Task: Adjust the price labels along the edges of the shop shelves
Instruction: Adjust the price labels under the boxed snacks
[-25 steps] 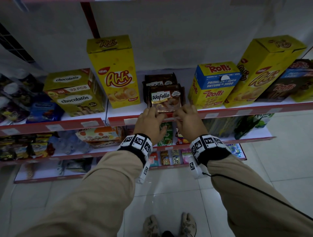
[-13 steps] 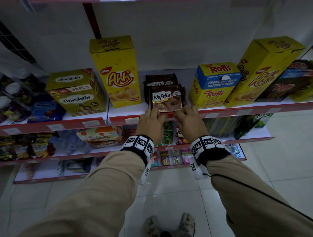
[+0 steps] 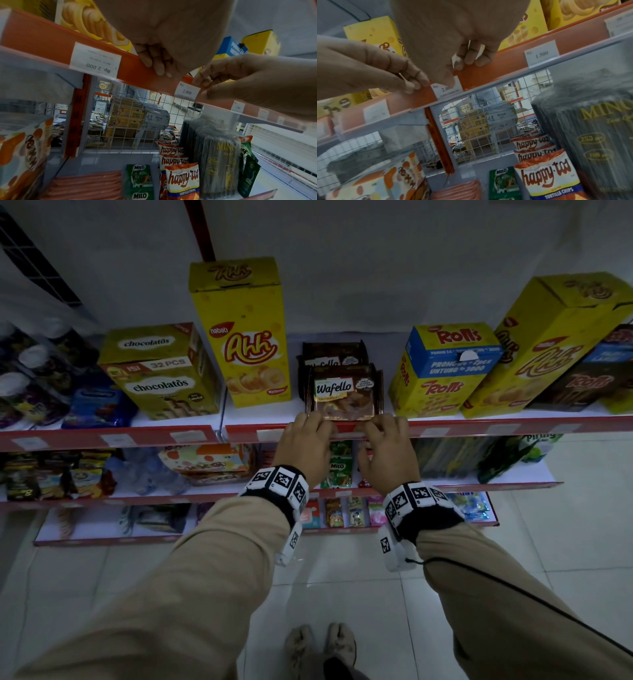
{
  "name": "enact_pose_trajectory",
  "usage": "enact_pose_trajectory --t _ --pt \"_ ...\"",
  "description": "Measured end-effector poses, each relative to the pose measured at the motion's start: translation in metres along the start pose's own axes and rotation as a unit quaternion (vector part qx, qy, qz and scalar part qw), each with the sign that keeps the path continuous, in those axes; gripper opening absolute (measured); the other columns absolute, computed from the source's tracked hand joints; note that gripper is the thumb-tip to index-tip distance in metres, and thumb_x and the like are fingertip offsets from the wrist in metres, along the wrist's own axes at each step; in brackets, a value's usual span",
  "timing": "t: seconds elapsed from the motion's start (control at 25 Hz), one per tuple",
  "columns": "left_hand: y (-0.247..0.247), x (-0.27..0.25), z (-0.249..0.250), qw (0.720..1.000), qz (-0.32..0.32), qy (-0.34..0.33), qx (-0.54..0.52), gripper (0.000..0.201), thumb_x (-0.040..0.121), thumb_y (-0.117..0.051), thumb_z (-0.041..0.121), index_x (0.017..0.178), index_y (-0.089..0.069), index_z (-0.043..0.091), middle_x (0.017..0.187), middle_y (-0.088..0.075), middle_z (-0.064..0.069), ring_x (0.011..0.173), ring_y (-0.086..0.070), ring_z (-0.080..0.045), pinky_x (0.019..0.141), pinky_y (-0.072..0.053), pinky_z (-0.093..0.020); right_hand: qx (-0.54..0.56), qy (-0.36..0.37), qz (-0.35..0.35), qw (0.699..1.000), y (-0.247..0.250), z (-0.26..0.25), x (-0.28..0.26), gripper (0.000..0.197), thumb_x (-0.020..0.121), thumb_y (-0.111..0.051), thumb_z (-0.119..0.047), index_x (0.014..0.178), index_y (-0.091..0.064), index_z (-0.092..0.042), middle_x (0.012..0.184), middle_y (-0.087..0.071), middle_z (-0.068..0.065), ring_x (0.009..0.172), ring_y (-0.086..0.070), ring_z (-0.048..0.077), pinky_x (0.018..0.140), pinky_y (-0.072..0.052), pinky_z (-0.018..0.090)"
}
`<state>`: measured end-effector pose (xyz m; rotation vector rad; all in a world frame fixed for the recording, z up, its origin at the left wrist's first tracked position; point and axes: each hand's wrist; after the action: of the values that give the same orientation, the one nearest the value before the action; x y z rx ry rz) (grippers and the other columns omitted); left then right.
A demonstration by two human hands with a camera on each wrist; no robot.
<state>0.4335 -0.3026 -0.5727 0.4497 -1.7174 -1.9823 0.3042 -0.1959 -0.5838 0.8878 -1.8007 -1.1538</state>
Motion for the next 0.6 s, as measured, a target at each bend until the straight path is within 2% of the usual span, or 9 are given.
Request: enact_pose_trajectory --t 0.2,0.4,0.48,0.6 --pt "0.006 -0.007 -0.006 1.0 0.001 -0.017 -0.014 0.042 0.085 -0.05 0.012 0.127 -0.053 0.009 0.123 -0.051 -0.012 0.112 -0.045 -0.031 0.092 -0.034 -0.038 -0.012 0.022 -0.018 1.0 0.004 -0.008 -0.004 0.039 0.075 -0.062 -0.028 0.11 -0.062 -0.011 0.115 -0.055 0.015 0.101 -0.046 0.036 0.082 -0.042 0.043" --pt "0.012 -0.026 -0.033 0.998 0.031 0.018 0.053 0.046 0.082 -0.054 0.02 0.129 -0.053 0.017 0.121 -0.056 -0.005 0.11 -0.049 -0.028 0.097 -0.029 -0.038 -0.027 0.053 -0.059 0.997 0.0 -0.036 0.002 0.043 0.073 -0.064 -0.027 0.113 -0.058 -0.014 0.121 -0.051 0.013 0.107 -0.043 0.035 0.081 -0.036 0.041" --pt "0.016 -0.036 -0.049 0.996 0.046 0.031 0.063 0.045 0.079 -0.056 0.019 0.124 -0.056 0.016 0.117 -0.057 -0.005 0.107 -0.049 -0.029 0.094 -0.031 -0.039 -0.027 0.071 -0.071 0.995 -0.004 -0.053 0.007 0.046 0.074 -0.063 -0.025 0.118 -0.057 -0.015 0.125 -0.05 0.012 0.112 -0.042 0.034 0.083 -0.036 0.041" --pt "0.02 -0.047 -0.068 0.995 0.051 0.04 0.071 0.043 0.077 -0.058 0.019 0.119 -0.058 0.015 0.115 -0.058 -0.006 0.105 -0.049 -0.03 0.089 -0.033 -0.039 -0.014 0.102 -0.075 0.992 -0.012 -0.078 0.013 0.047 0.072 -0.062 -0.02 0.118 -0.057 -0.011 0.121 -0.053 0.014 0.113 -0.045 0.036 0.085 -0.037 0.043"
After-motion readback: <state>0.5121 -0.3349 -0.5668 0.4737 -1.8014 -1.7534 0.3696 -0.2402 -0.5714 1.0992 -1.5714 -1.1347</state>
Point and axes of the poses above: each hand's wrist, its own x-axis towards the middle knuckle, its own y-axis out of the back of the hand, z = x × y
